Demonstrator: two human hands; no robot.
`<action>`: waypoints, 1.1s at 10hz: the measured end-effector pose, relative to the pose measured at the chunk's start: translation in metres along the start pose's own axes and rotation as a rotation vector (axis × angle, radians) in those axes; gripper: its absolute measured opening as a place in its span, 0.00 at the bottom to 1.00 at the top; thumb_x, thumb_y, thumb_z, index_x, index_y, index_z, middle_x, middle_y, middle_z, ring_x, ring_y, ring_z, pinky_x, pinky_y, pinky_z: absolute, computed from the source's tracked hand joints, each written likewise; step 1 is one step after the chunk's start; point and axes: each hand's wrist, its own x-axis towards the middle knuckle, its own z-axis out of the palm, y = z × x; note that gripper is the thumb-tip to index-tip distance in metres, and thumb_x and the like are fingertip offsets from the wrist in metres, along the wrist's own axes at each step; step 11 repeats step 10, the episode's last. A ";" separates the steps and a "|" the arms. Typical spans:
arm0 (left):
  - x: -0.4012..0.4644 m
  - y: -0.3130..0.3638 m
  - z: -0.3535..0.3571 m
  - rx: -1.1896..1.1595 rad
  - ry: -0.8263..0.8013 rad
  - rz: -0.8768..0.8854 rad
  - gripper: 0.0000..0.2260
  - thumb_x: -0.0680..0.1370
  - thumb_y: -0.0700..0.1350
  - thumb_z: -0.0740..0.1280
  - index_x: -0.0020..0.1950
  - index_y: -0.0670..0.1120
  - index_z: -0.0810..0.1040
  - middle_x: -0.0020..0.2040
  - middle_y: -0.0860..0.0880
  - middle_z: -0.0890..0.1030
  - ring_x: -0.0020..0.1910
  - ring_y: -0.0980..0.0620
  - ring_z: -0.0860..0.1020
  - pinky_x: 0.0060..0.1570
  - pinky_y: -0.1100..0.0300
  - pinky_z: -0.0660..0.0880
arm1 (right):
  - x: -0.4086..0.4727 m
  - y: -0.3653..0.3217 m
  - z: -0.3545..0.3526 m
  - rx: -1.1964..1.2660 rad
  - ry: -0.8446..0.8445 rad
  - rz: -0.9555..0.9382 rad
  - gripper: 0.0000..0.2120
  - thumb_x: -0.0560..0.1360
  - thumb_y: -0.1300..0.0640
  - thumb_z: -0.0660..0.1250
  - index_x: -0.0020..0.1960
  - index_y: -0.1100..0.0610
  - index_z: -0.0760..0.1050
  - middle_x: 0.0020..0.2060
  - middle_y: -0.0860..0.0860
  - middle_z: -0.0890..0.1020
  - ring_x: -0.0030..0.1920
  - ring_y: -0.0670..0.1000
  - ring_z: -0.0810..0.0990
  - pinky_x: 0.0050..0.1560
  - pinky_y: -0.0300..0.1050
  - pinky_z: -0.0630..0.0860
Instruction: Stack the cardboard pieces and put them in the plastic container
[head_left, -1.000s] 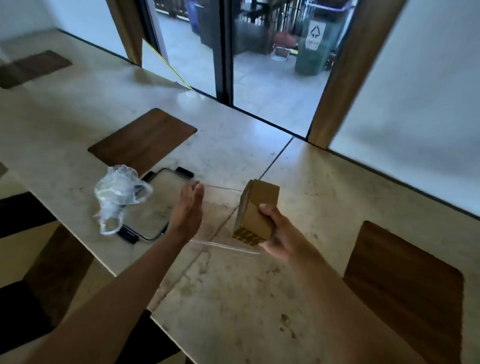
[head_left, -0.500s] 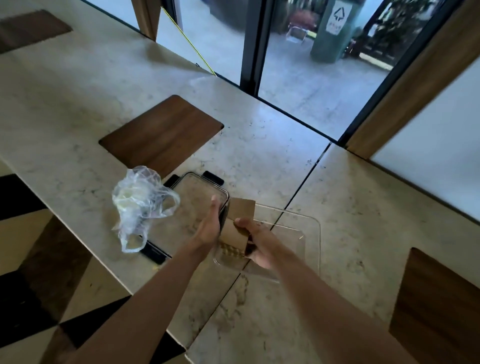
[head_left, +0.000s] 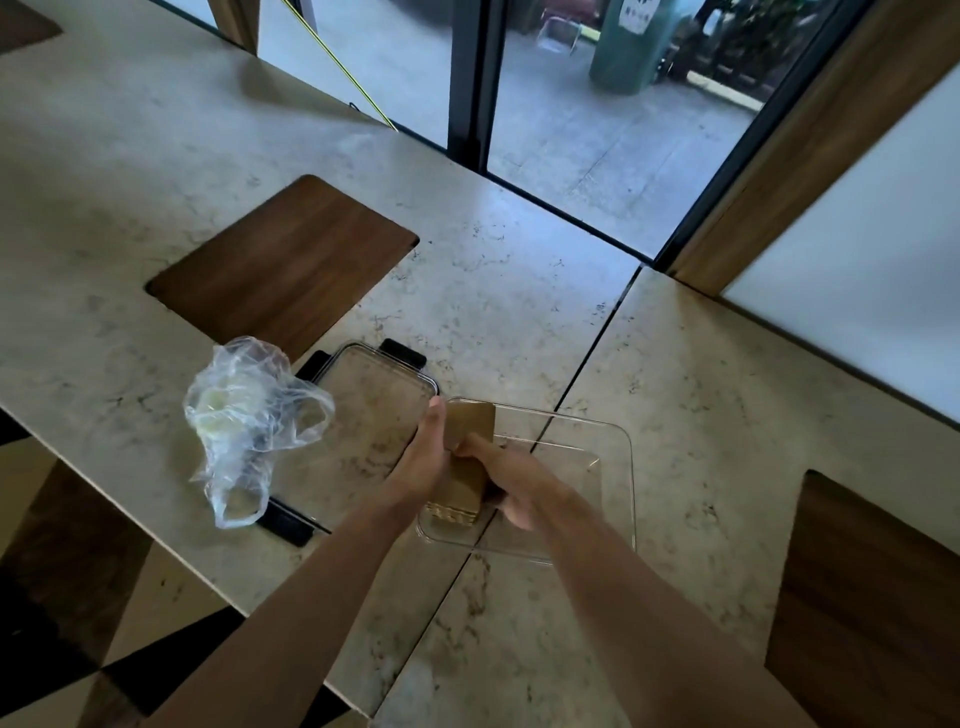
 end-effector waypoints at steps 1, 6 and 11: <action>-0.002 0.002 0.001 0.016 -0.003 0.009 0.29 0.85 0.65 0.47 0.50 0.52 0.84 0.37 0.58 0.88 0.37 0.62 0.86 0.29 0.69 0.78 | -0.001 0.001 0.002 -0.018 0.025 -0.009 0.25 0.58 0.46 0.79 0.50 0.57 0.81 0.40 0.53 0.89 0.45 0.55 0.87 0.51 0.54 0.85; -0.035 0.023 0.006 0.168 -0.041 0.130 0.33 0.87 0.59 0.42 0.66 0.41 0.79 0.59 0.35 0.84 0.59 0.38 0.83 0.58 0.51 0.82 | -0.019 -0.005 0.000 0.138 0.155 0.026 0.13 0.68 0.46 0.75 0.47 0.53 0.84 0.38 0.51 0.88 0.46 0.53 0.83 0.43 0.47 0.80; -0.039 0.028 0.011 0.412 0.219 0.293 0.44 0.75 0.70 0.45 0.72 0.35 0.69 0.69 0.29 0.71 0.72 0.30 0.68 0.68 0.28 0.67 | -0.051 -0.010 -0.017 0.184 0.190 -0.021 0.37 0.79 0.32 0.58 0.79 0.53 0.60 0.76 0.53 0.68 0.76 0.54 0.66 0.74 0.50 0.63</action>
